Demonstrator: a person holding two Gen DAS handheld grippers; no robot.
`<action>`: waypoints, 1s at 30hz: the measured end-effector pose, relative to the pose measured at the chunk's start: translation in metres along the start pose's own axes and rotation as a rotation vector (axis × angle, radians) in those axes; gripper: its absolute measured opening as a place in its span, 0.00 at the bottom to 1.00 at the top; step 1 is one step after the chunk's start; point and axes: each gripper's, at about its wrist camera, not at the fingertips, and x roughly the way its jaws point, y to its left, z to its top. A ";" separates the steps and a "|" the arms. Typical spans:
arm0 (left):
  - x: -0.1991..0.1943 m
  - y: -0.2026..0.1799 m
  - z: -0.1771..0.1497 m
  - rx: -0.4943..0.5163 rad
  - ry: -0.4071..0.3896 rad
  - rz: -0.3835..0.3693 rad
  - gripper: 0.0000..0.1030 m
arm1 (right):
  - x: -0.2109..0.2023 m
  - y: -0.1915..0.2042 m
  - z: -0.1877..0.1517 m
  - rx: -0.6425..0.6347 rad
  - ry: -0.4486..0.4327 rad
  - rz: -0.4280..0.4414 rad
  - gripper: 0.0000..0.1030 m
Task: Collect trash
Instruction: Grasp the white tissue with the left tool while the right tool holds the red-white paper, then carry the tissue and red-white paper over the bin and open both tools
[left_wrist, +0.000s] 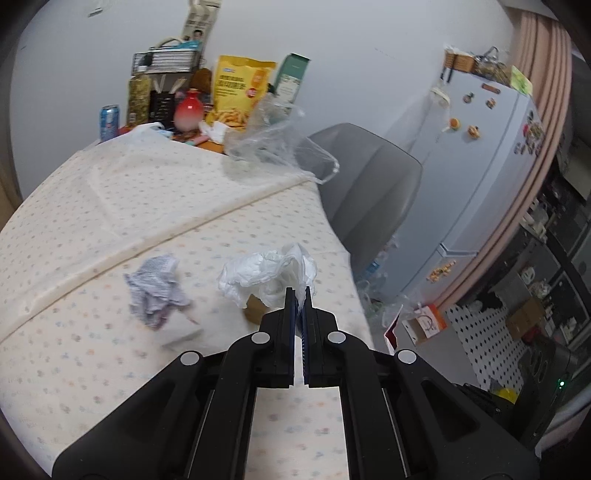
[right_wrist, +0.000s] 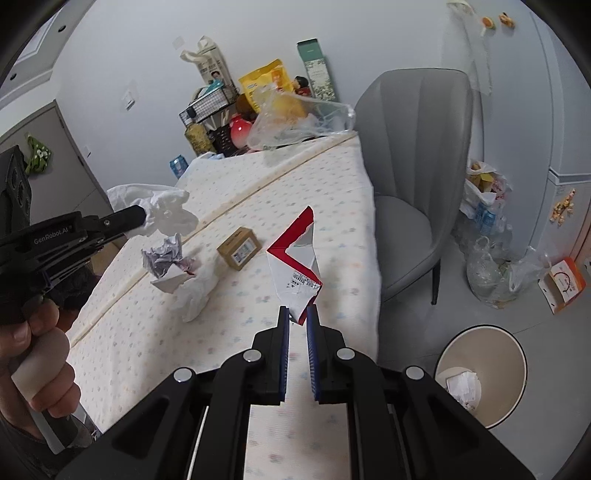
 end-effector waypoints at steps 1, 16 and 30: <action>0.004 -0.007 0.000 0.008 0.006 -0.009 0.04 | -0.003 -0.005 0.000 0.007 -0.005 -0.006 0.10; 0.072 -0.122 -0.019 0.165 0.122 -0.135 0.04 | -0.045 -0.122 -0.015 0.183 -0.060 -0.146 0.10; 0.147 -0.192 -0.056 0.267 0.273 -0.151 0.04 | -0.026 -0.222 -0.049 0.351 -0.018 -0.223 0.10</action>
